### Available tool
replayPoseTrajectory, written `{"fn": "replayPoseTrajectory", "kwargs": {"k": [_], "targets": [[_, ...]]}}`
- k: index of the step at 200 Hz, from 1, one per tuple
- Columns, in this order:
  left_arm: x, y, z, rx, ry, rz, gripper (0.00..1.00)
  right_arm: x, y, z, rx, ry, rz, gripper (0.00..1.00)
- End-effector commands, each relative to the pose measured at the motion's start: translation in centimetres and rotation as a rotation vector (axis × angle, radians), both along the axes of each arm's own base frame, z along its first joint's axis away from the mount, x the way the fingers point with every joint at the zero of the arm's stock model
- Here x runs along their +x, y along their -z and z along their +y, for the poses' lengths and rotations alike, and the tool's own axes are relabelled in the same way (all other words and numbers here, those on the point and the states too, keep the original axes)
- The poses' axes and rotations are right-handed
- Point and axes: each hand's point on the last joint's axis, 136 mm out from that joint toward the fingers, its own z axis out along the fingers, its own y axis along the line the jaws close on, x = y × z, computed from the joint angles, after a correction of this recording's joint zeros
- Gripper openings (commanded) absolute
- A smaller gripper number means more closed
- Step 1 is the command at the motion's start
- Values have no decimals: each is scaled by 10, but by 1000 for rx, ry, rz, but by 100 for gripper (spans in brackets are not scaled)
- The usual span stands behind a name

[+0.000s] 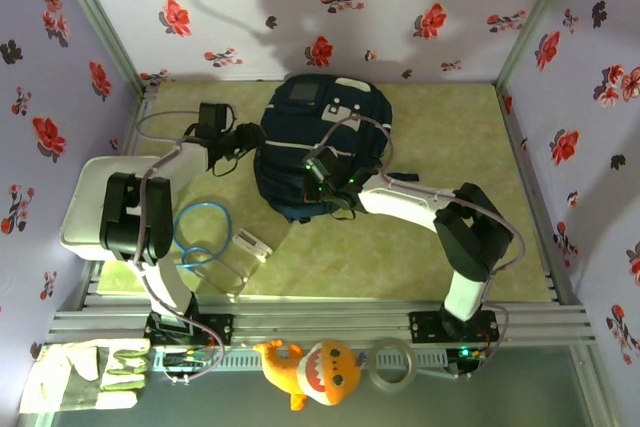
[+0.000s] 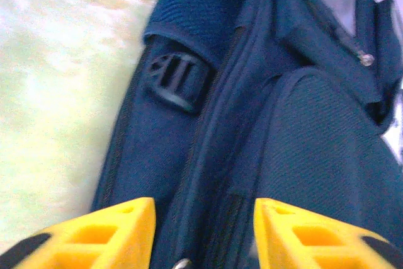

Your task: Pack books, pencil case, and school supplies into a backpack

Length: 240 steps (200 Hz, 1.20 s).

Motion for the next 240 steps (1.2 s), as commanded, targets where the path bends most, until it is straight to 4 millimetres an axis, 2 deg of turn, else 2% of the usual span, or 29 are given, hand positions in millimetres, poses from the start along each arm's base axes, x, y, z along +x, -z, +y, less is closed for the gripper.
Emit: {"fn": "replayPoseTrajectory", "kwargs": {"k": [1,17,50,72,92,118,140,183,240], "targets": [[-13,-14,28,63,-54,-6,52,18,-24,29,61,-46,-76,0],[-23,-21,26,27,-60,-7,56,24,-25,37,64,-58,-82,0],[-41,-23,4,-187,-66,14,60,30,-27,49,85,-81,-82,0],[-47,-26,-19,-331,-34,29,47,30,-30,53,100,-87,-79,0],[-55,-23,-32,-356,-27,57,47,30,-30,53,103,-85,-76,0],[-62,-7,-34,-346,-64,107,47,29,-31,53,110,-83,-74,0],[-63,1,-36,-355,-87,125,47,28,-30,54,116,-86,-68,0],[-58,3,-42,-373,-102,133,46,27,-29,53,111,-90,-66,0],[-52,12,-51,-394,-125,159,39,26,-23,51,104,-81,-58,0]]}}
